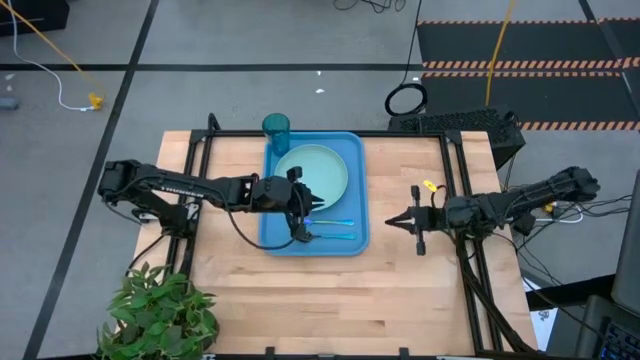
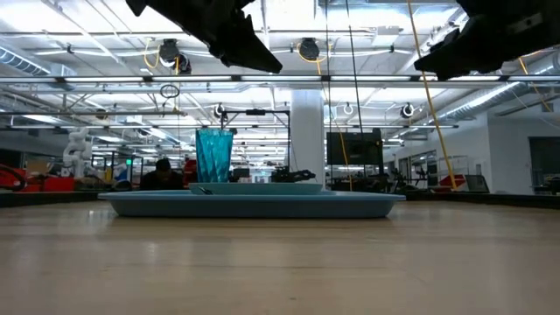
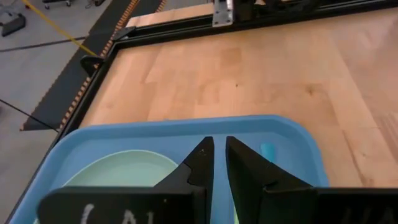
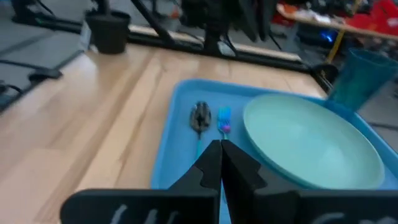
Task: Pick and place plate/cup/fork/spoon on tray
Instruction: Return to Home Position
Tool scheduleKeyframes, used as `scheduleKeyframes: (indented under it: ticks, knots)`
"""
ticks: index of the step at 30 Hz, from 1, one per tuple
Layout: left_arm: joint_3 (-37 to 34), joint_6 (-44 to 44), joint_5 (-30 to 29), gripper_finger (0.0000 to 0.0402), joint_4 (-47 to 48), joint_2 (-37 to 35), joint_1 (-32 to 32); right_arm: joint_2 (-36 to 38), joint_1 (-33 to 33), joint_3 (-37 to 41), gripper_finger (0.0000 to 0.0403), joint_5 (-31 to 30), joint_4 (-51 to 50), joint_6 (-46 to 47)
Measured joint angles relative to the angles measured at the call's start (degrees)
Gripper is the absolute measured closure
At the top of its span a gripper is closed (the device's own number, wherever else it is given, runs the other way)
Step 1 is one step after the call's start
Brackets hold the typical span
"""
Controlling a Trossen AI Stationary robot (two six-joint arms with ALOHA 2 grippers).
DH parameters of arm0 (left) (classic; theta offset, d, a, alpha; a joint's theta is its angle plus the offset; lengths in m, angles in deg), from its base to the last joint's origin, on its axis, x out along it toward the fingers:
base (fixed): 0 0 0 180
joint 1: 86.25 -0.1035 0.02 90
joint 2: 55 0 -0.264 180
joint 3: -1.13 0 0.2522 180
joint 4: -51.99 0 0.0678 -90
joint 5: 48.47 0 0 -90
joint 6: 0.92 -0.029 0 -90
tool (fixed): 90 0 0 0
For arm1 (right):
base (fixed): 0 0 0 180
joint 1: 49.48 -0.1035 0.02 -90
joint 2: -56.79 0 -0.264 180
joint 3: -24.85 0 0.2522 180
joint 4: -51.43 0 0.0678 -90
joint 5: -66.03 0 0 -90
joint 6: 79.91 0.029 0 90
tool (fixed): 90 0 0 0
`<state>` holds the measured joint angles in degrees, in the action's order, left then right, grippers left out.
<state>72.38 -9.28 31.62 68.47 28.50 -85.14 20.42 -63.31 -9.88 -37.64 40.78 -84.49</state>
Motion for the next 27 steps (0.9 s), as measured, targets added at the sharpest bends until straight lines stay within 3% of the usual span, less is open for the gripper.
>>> scheduleKeyframes:
  ticks: [8, 17, 27]
  knots:
    - [0.00, -0.60, 1.09, 0.0355, -0.05, 0.00, -0.28, -0.08, 11.38, 5.36, 0.0403, 12.20, 11.40, -2.13]
    - [-0.02, -0.02, 2.93, 0.0355, 2.59, 0.00, -0.23, 0.17, 15.02, 8.88, 0.0403, 9.04, 15.95, -3.12]
    - [-0.02, 0.03, 2.97, 0.0355, 2.49, 0.00, -0.45, 2.37, 14.86, 8.92, 0.0403, 14.21, 9.75, 2.06]
